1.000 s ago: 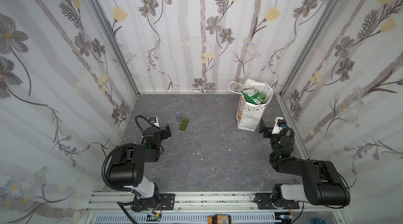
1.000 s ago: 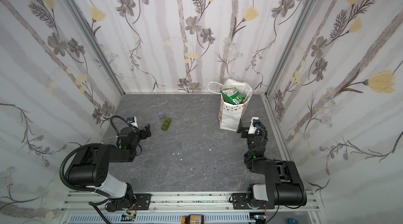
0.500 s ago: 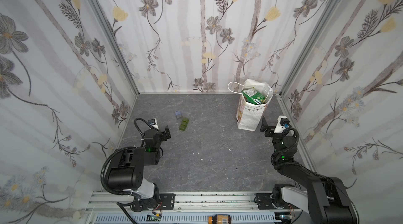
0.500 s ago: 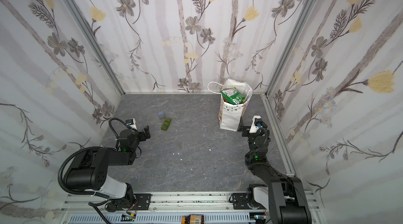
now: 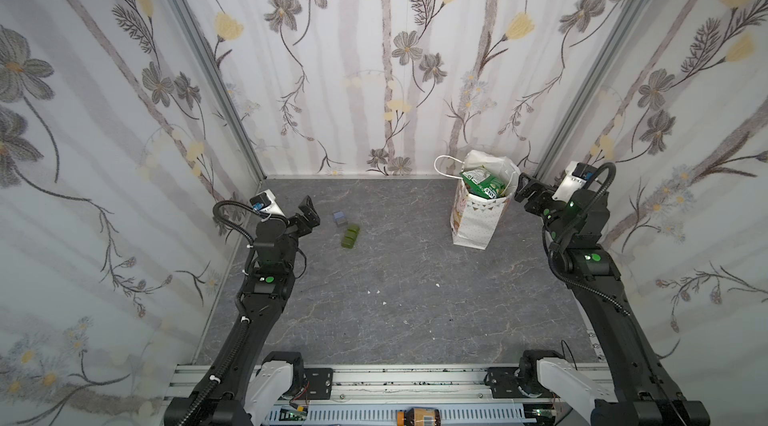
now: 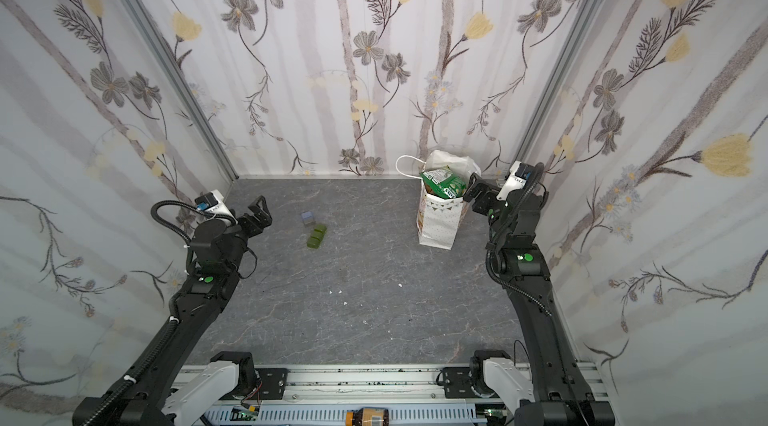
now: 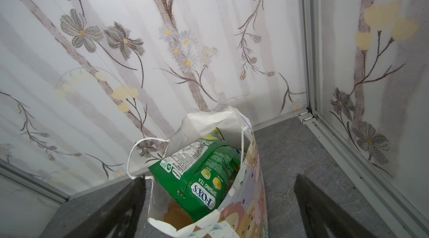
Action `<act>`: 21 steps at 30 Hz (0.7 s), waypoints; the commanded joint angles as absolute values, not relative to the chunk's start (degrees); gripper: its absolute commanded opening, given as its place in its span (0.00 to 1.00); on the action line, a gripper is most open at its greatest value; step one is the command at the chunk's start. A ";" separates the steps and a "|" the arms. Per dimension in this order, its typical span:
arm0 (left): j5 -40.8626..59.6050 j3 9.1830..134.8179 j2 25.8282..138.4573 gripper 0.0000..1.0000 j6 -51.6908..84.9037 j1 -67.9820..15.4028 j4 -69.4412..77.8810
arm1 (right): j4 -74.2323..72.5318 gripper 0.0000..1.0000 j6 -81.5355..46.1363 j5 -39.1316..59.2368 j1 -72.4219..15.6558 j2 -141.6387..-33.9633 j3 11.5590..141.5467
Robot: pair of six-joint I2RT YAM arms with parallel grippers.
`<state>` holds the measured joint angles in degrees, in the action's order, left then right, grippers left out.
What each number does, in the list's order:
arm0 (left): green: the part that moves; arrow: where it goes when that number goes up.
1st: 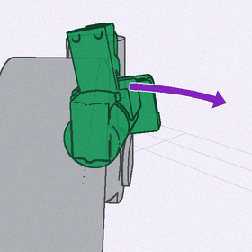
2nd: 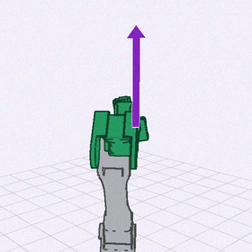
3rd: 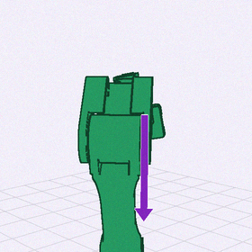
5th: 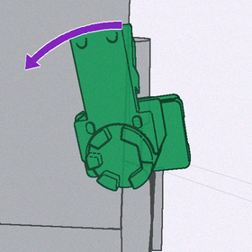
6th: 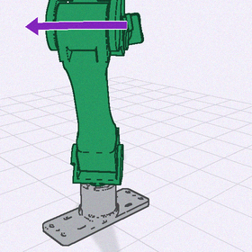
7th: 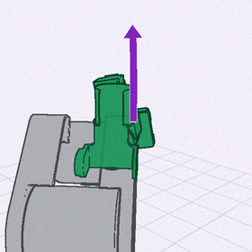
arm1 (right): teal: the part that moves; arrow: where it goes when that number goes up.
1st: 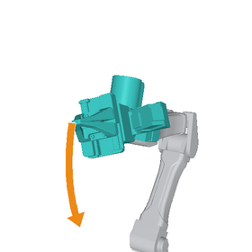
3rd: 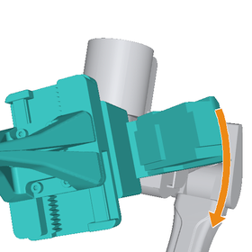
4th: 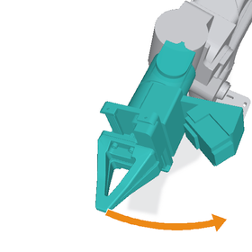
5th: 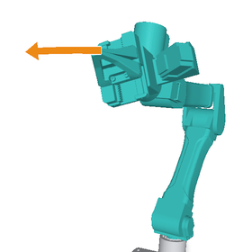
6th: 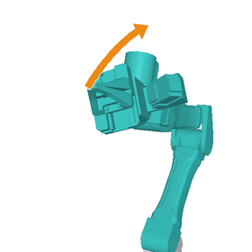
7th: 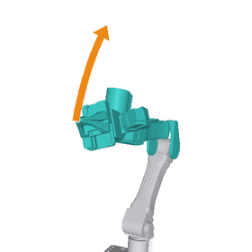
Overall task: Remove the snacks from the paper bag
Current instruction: 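Move both grippers forward to the paper bag's rim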
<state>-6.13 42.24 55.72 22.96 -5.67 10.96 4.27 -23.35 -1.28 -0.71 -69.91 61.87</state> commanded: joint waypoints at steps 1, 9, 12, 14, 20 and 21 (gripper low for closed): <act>-2.50 52.14 58.82 1.00 33.83 -9.19 -10.66 | 17.59 1.00 -25.36 0.60 0.75 -75.60 68.15; 1.07 80.96 76.35 0.87 38.77 -23.77 -29.01 | 26.72 0.96 -21.98 7.44 6.51 -94.36 86.00; 0.66 90.77 84.05 0.83 38.76 -28.69 -30.85 | 27.90 0.87 -21.62 9.89 6.75 -99.30 89.56; 0.79 96.94 89.65 0.82 38.69 -31.35 -32.02 | 28.79 0.81 -21.70 11.43 6.76 -101.76 91.29; 0.44 120.73 108.60 0.80 37.38 -38.72 -37.90 | 29.72 0.63 -21.03 11.43 6.68 -105.85 93.40; 1.30 126.33 112.36 0.80 37.27 -39.71 -40.19 | 30.00 0.58 -20.71 11.70 6.68 -106.12 93.59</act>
